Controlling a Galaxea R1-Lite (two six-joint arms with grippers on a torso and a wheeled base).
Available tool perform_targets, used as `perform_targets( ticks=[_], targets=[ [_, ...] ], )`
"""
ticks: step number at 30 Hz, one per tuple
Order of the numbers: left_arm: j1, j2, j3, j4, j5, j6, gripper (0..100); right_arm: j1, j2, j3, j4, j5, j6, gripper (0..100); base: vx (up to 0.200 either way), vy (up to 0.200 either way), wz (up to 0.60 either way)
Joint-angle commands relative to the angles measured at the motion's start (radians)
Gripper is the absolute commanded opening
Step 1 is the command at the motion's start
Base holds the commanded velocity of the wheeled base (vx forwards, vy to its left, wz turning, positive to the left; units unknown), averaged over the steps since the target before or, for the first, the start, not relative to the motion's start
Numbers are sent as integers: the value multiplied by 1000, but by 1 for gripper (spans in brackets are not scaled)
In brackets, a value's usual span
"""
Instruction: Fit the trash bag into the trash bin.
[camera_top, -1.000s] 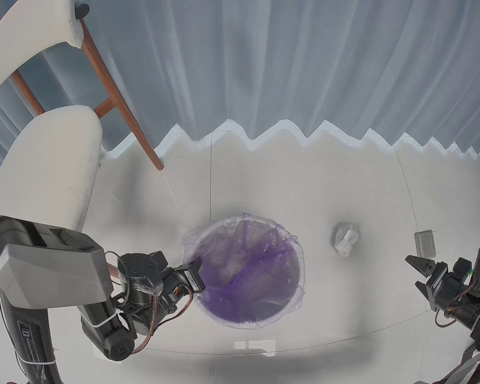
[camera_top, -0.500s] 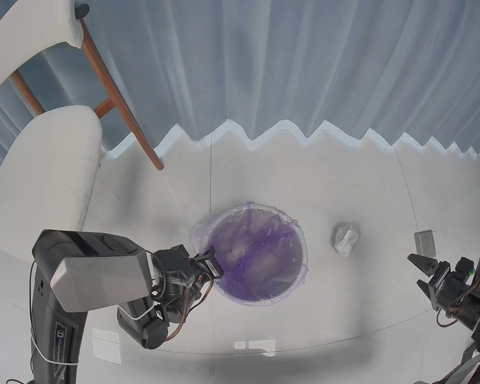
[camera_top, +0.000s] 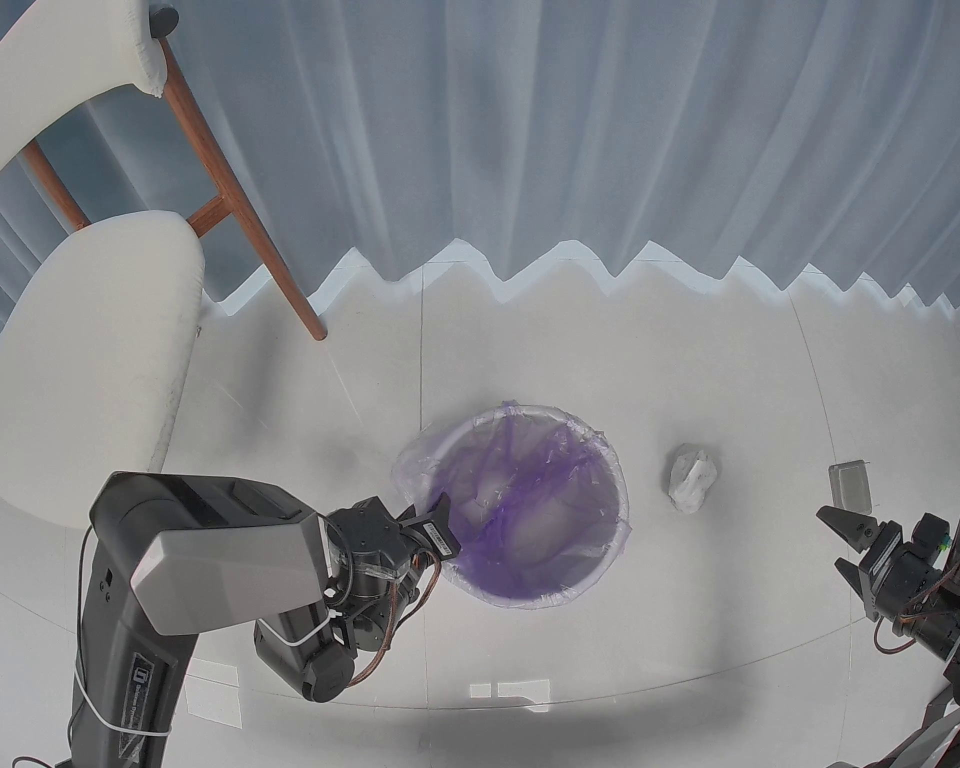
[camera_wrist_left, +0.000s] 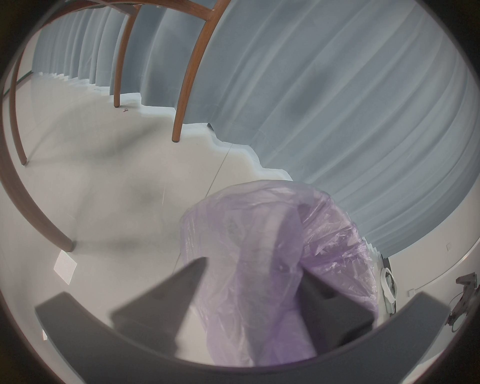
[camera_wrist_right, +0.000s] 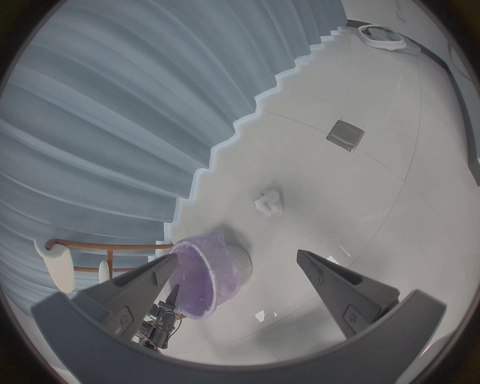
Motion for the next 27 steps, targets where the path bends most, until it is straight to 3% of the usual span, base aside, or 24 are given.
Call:
perform_targets(
  ticks=[1,9,18,20,22,23,24,26,27],
  targets=[
    [-8,-3,-13,-1,10,-7,100,1,-3,7,0,1,0,100,0,0,0],
    [-29,-181,50,-1,59,-96,100,-6,-18,10,1,-13,-1,100,0,0,0],
    [-45,-635,362,1,42,-122,100,-9,-21,13,4,-24,-3,100,0,0,0],
    [-19,-858,429,25,-9,-109,100,-9,-21,18,6,-44,-4,100,0,0,0],
    [13,-928,432,52,-35,-109,100,-7,-21,18,7,-53,-4,100,0,0,0],
    [116,-1014,451,111,-91,-140,100,-9,-23,18,13,-70,-7,100,0,0,0],
    [162,-1036,487,147,-121,-189,100,-9,-28,16,21,-75,-9,100,0,0,0],
    [145,-1036,661,182,-168,-270,100,-9,-40,10,38,-76,-18,100,0,0,0],
    [145,-1036,661,182,-168,-270,100,-9,-40,10,38,-76,-18,100,0,0,0]
  ],
)
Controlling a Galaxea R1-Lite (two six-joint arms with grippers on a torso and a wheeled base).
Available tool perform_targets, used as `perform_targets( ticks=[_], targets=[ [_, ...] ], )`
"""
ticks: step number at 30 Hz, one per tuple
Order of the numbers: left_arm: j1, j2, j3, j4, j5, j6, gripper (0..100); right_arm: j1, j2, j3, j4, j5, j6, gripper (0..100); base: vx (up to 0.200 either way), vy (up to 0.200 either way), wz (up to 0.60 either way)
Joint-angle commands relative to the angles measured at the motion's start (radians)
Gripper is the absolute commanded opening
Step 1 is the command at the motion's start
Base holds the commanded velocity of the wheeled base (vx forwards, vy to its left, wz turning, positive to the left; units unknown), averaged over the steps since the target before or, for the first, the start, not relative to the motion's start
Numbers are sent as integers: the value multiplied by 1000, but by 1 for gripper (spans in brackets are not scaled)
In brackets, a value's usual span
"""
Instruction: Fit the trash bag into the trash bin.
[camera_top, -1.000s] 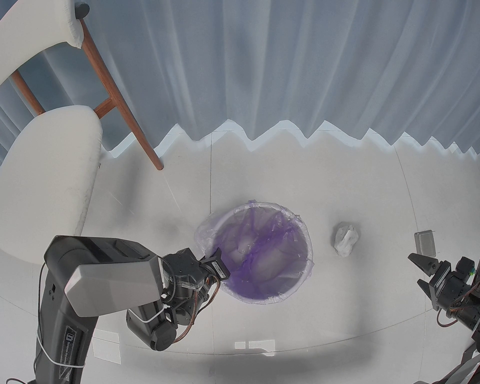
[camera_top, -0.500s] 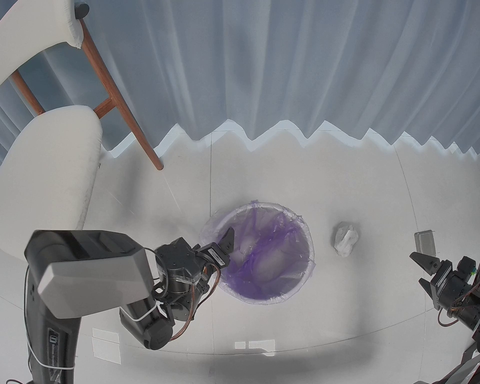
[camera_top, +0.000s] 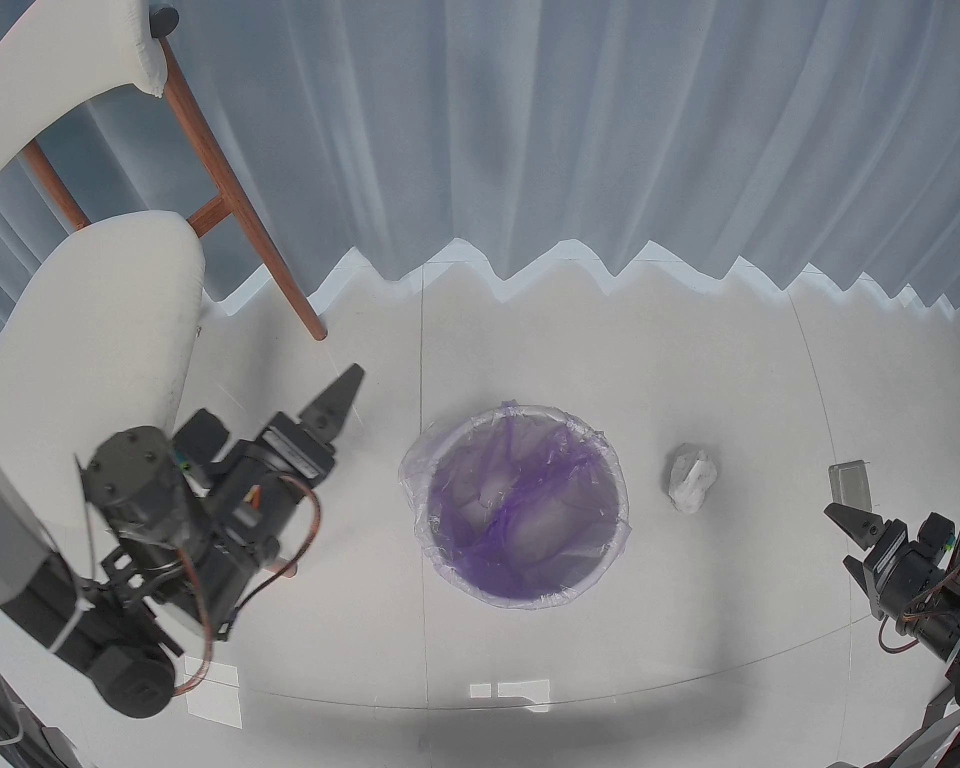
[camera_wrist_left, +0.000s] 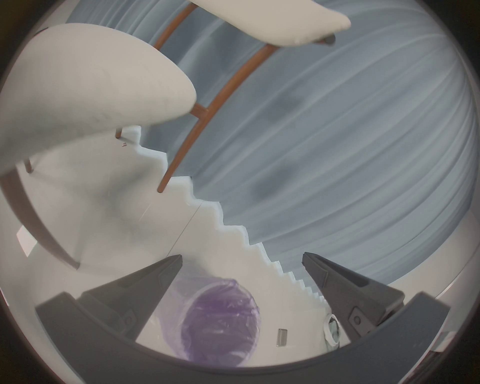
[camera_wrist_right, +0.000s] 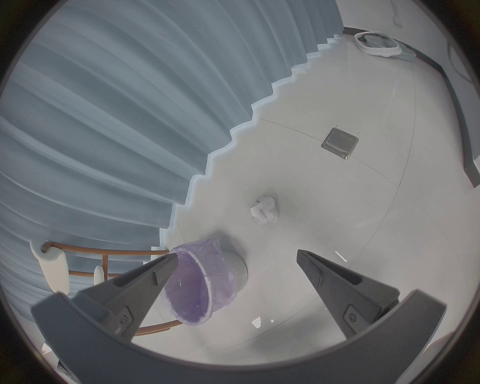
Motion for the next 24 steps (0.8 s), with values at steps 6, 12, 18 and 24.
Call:
perform_targets(
  ticks=[6,12,18,24],
  targets=[
    [-136,-536,322,-88,-88,-518,100,1,-71,-11,113,-32,-20,100,0,0,0],
    [-79,-499,359,-32,-97,-550,100,-10,-92,-5,159,-32,-19,100,0,0,0],
    [-62,-458,379,-20,-213,-489,100,-9,-89,-13,161,-30,-20,100,0,0,0],
    [12,-275,378,3,-399,-199,100,-9,-92,-19,161,-29,-20,100,0,0,0]
  ],
)
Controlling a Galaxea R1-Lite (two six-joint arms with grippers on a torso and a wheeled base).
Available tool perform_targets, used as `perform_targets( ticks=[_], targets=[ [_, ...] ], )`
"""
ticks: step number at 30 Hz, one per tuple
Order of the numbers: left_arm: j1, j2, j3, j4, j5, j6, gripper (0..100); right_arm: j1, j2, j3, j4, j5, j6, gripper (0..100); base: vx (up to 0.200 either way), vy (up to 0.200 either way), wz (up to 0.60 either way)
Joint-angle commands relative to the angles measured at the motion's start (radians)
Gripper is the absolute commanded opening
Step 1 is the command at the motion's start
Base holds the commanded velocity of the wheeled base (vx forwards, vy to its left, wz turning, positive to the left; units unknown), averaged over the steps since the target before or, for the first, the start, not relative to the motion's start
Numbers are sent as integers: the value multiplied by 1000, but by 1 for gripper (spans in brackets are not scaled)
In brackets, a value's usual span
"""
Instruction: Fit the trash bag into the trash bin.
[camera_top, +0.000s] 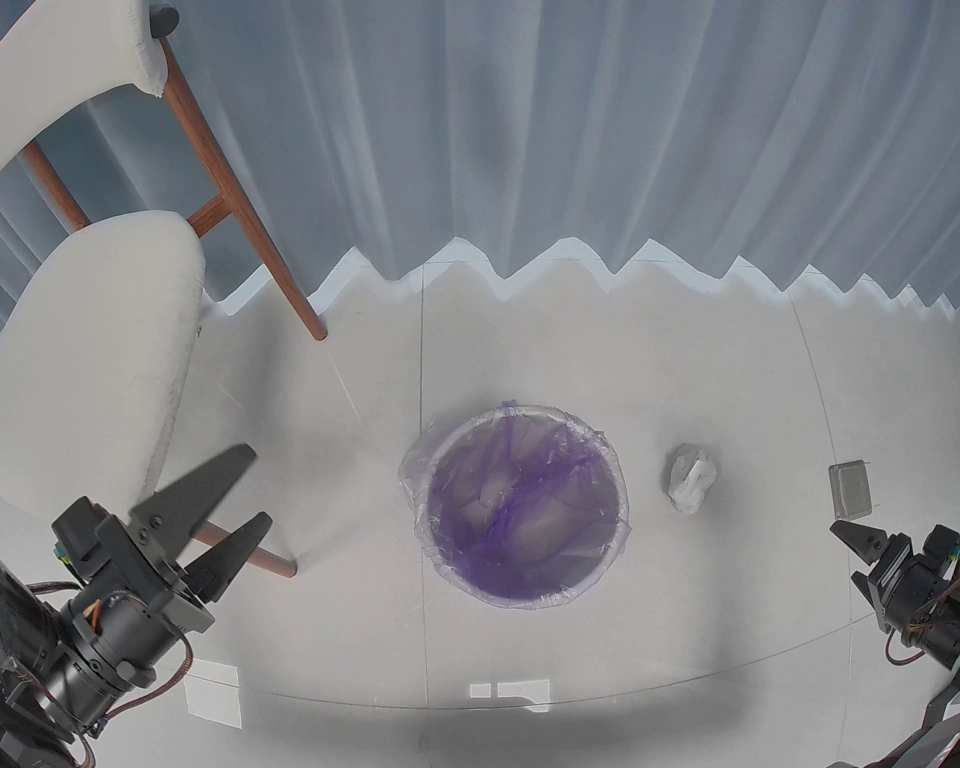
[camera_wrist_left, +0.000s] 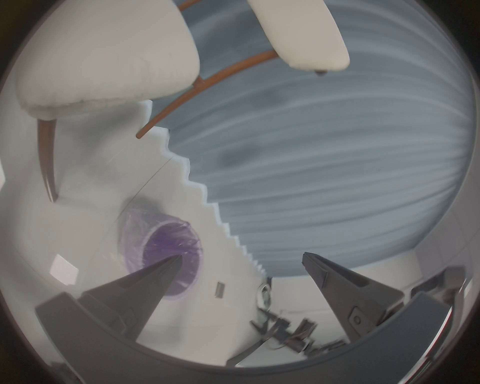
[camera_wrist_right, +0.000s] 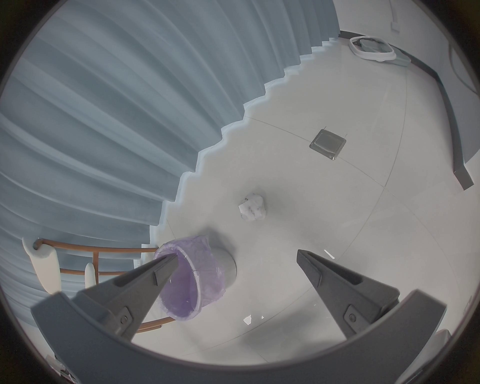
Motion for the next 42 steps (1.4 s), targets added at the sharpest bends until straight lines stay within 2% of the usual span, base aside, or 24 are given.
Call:
perform_targets(
  ticks=[1,6,8,10,13,14,15,17,18,20,23,29,31,37,42],
  targets=[
    [68,194,-16,12,-124,128,100,0,-9,-5,2,1,0,100,0,0,0],
    [129,349,-152,49,-118,140,100,2,-9,-5,2,1,0,100,0,0,0],
    [131,357,-188,58,-102,162,100,14,-2,-23,7,4,-3,100,0,0,0],
    [117,326,-204,112,-73,212,100,59,15,-105,37,10,20,100,0,0,0],
    [72,225,-195,254,-27,297,100,164,78,-264,229,10,185,100,0,0,0],
    [66,203,-191,270,-20,300,100,186,90,-303,289,12,224,100,0,0,0],
    [63,150,-169,296,-12,298,100,252,133,-405,436,13,311,100,0,0,0],
    [81,97,-132,305,-13,298,100,341,201,-539,584,13,418,100,0,0,0],
    [91,87,-120,305,-12,297,100,365,224,-574,611,13,449,100,0,0,0],
    [158,48,-72,294,-15,308,100,444,343,-665,637,12,564,100,0,0,0],
    [206,5,-53,293,-4,311,100,503,491,-706,617,-2,650,100,0,0,0],
    [316,-105,-54,308,-1,309,100,537,716,-804,576,-122,667,100,0,0,0],
    [333,-111,-53,307,2,311,100,540,747,-821,576,-128,665,100,0,0,0],
    [361,-116,-10,294,19,311,100,617,833,-889,581,-131,650,100,0,0,0],
    [381,-136,-11,293,19,304,100,618,939,-961,584,-200,632,100,0,0,0]
  ],
)
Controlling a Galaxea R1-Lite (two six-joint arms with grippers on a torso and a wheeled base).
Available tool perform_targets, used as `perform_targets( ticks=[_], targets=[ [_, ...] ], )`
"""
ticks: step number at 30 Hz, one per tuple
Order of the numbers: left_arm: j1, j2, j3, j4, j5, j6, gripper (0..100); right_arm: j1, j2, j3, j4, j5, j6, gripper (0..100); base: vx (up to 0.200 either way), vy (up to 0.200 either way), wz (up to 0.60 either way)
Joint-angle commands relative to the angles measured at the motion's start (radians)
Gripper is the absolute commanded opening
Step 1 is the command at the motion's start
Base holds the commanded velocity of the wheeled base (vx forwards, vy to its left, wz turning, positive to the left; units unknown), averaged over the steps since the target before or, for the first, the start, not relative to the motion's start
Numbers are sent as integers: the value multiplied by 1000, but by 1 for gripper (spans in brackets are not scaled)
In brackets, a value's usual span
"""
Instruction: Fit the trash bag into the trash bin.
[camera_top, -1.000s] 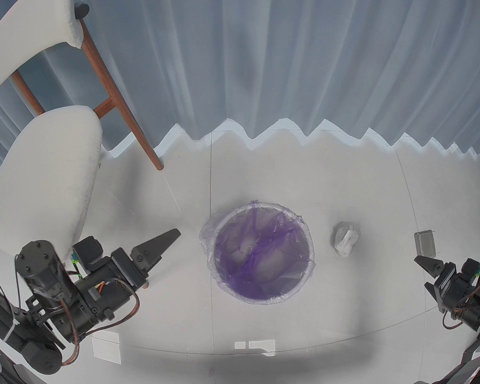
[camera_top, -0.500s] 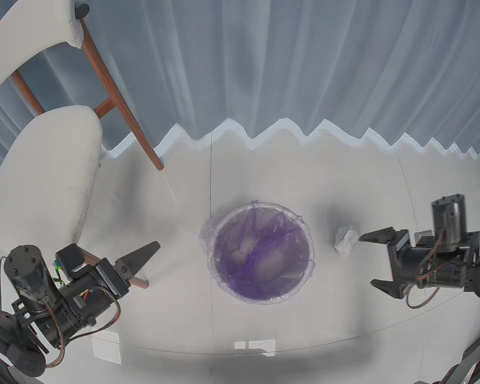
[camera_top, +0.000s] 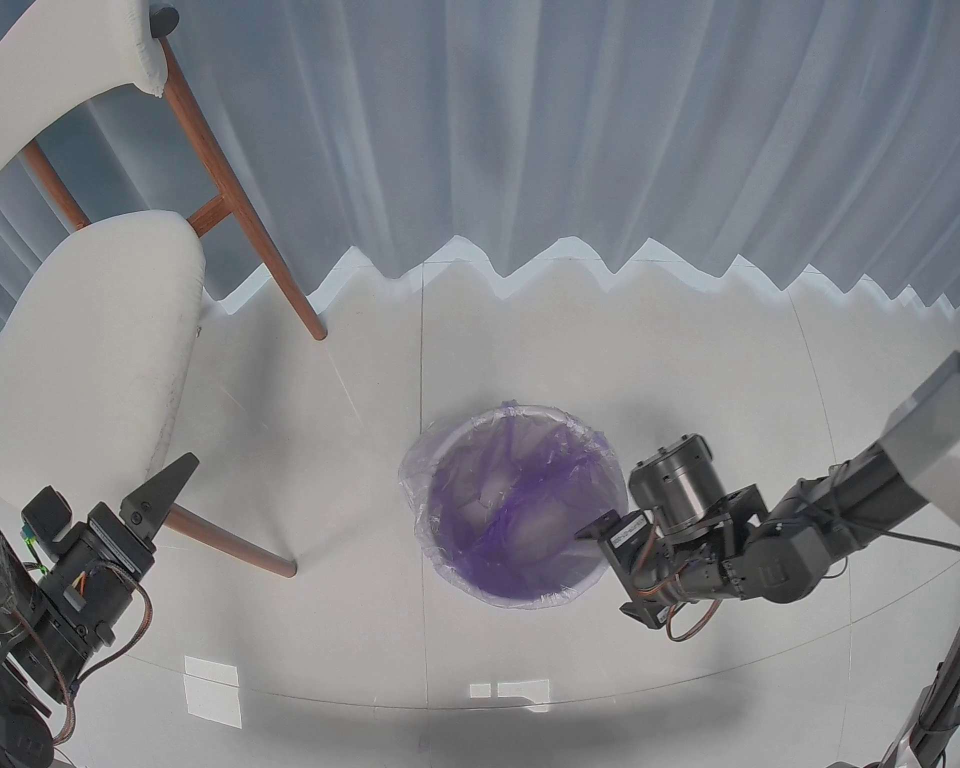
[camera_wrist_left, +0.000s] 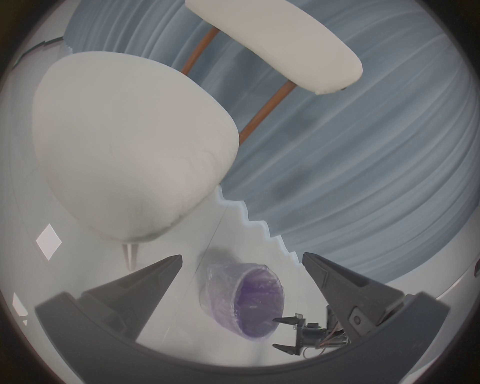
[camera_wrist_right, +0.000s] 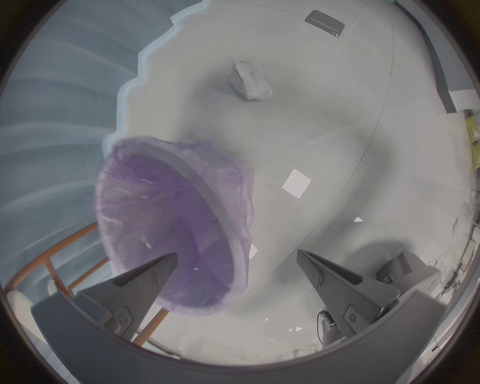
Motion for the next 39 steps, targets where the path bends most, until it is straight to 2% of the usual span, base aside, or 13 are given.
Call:
perform_targets(
  ticks=[1,6,7,12,14,15,22,24,25,27,32,34,39],
  targets=[
    [49,-66,13,-1,3,-6,100,23,178,-88,4,-61,-8,100,0,0,0],
    [85,-100,24,0,3,-9,100,20,205,-123,3,-64,-6,100,0,0,0],
    [85,-100,24,0,3,-9,100,20,205,-123,3,-64,-6,0,0,0,0],
    [95,-123,43,-1,1,-11,100,26,225,-170,8,-61,-14,0,0,0,0],
    [102,-126,41,-3,0,-9,100,26,224,-175,18,-63,-49,0,0,0,0],
    [108,-126,38,-3,0,-9,100,14,216,-170,44,-63,-144,0,0,0,0],
    [111,-129,36,-4,3,-6,100,-100,172,-186,49,-60,-578,0,0,0,0],
    [111,-137,41,-4,1,-5,100,-137,152,-203,47,-29,-796,0,0,0,0],
    [111,-138,41,-4,1,-5,100,-138,150,-204,47,-26,-811,0,0,0,0],
    [111,-146,43,-3,1,-8,100,-180,133,-233,49,55,-1048,0,0,0,0],
    [110,-146,43,-1,1,-9,100,-232,141,-290,54,200,-1397,0,0,0,0],
    [110,-147,43,-1,1,-9,100,-233,152,-313,55,229,-1468,0,0,0,0],
    [110,-147,43,0,1,-9,100,-224,182,-374,50,235,-1542,0,0,0,0]
  ],
)
